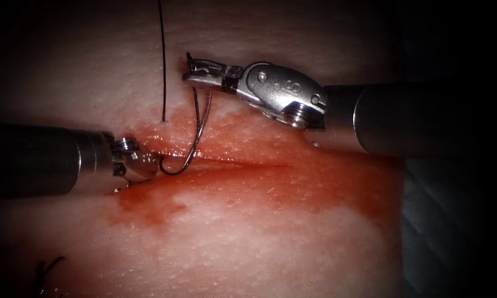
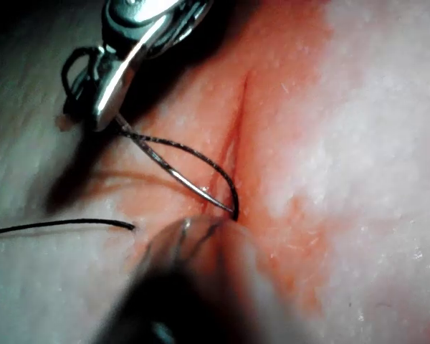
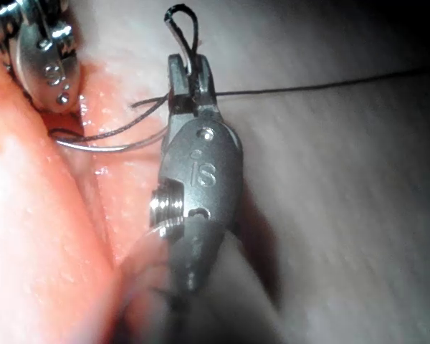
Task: Wound Closure
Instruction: Throw the needle through the tissue beneth the incision with the right driver
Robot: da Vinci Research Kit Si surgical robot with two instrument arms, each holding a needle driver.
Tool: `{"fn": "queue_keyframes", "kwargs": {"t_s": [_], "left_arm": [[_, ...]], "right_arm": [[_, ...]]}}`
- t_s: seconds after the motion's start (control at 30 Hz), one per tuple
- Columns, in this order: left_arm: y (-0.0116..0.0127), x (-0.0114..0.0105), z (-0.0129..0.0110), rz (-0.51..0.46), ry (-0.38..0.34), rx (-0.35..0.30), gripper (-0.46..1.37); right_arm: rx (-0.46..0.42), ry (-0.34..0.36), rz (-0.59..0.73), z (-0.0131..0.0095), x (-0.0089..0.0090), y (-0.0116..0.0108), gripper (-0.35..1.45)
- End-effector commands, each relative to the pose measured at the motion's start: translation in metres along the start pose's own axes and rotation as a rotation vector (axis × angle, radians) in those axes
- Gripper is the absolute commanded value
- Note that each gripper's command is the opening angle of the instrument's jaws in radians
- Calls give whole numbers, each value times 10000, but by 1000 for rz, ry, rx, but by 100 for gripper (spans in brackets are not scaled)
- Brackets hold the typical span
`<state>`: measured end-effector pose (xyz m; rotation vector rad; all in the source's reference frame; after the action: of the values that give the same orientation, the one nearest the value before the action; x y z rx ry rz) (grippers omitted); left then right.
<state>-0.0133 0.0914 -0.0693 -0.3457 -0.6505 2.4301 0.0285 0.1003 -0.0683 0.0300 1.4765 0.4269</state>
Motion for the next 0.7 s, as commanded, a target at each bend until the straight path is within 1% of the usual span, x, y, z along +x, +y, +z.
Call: {"fn": "queue_keyframes", "kwargs": {"t_s": [0.03, 0.2, 0.33, 0.53, 0.7], "left_arm": [[0, 0, 0, -1, -1, 1, 122], [2, 0, -1, -1, -1, 1, 121], [2, -1, -2, -1, -1, 0, 121], [4, -2, -2, -1, -2, -1, 121], [5, -3, -2, -1, -2, -1, 119]], "right_arm": [[-5, -4, -13, 2, -2, -2, -35], [-2, -17, -49, 13, -12, -17, -35], [1, -22, -75, 15, -14, -21, -35], [3, -23, -117, 15, -14, -21, -35], [-10, -21, -147, 17, -10, -16, -35]]}}
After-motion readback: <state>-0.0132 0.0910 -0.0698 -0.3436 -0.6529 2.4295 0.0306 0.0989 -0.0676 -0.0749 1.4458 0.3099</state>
